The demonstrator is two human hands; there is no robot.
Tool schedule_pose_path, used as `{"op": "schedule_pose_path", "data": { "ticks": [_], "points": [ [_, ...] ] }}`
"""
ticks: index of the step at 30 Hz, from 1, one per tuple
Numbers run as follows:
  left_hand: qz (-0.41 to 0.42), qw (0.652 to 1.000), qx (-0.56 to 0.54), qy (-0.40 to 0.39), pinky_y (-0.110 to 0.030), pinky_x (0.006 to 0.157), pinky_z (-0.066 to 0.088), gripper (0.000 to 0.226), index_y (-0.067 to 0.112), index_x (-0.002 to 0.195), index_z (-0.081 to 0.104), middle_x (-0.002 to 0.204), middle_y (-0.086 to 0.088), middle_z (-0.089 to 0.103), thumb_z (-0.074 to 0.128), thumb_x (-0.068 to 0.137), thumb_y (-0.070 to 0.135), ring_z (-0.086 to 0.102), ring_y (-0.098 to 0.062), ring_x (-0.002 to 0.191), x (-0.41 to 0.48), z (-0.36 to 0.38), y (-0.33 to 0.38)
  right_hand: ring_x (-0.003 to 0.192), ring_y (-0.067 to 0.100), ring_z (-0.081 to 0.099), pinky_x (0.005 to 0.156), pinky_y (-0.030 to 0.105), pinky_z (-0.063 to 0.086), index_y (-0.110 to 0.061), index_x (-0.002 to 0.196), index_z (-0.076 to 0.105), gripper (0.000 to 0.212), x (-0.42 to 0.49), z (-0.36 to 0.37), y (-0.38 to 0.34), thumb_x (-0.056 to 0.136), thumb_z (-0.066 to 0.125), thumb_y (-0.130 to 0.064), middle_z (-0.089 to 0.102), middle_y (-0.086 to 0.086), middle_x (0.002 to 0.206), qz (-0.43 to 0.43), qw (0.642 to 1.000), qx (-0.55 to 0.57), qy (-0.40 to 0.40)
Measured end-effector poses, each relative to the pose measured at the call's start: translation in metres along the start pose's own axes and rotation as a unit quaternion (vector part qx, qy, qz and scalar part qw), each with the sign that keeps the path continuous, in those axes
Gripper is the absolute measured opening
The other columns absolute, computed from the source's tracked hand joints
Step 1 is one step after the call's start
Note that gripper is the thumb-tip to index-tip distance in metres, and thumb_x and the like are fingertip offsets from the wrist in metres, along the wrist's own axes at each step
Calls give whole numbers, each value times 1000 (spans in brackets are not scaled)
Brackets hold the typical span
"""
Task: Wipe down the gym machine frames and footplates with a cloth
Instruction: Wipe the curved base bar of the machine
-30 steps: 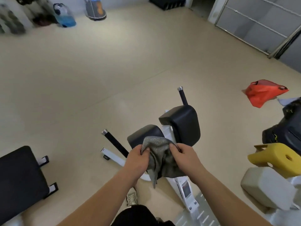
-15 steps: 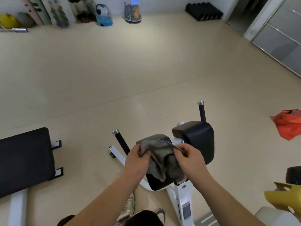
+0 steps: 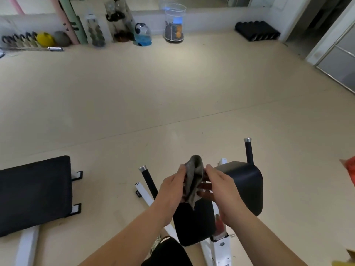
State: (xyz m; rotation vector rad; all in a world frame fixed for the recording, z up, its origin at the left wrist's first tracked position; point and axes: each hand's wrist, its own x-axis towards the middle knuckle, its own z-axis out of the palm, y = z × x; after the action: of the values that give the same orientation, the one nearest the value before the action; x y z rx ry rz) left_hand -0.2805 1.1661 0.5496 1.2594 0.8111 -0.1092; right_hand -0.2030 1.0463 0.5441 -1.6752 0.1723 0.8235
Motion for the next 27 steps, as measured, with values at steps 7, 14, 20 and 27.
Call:
{"op": "schedule_pose_path", "data": {
  "ticks": [7, 14, 20, 27],
  "points": [
    [41, 997, 32, -52, -44, 91, 61, 18, 32, 114, 72, 102, 5, 79, 70, 96, 33, 76, -16, 94, 64, -16, 41, 99, 18, 74, 94, 39, 60, -21, 102, 77, 17, 39, 8, -36, 102, 61, -27, 78, -2, 96, -63, 998, -25, 2],
    [61, 966, 160, -193, -39, 90, 61, 28, 26, 111, 76, 101, 3, 79, 67, 94, 5, 76, -15, 94, 159, -45, 96, 89, 13, 74, 79, 26, 59, -23, 99, 80, 15, 95, 41, -73, 100, 65, -23, 78, -1, 92, -91, 992, -19, 90],
    [55, 925, 271, -259, -22, 78, 59, 23, 29, 105, 76, 94, 11, 78, 61, 100, 11, 74, -7, 90, 207, -53, 131, 84, 19, 74, 83, 41, 63, -26, 96, 75, 5, 112, 67, -70, 94, 70, -24, 76, -1, 89, -47, 951, 93, 291],
    [35, 877, 331, -347, -34, 89, 61, 28, 33, 111, 75, 100, 12, 78, 53, 106, 17, 74, -9, 95, 221, -2, 128, 102, -4, 67, 89, 24, 58, -40, 115, 71, 24, 99, 51, -51, 98, 67, -23, 73, -27, 105, -67, 944, 111, 305]
  ]
}}
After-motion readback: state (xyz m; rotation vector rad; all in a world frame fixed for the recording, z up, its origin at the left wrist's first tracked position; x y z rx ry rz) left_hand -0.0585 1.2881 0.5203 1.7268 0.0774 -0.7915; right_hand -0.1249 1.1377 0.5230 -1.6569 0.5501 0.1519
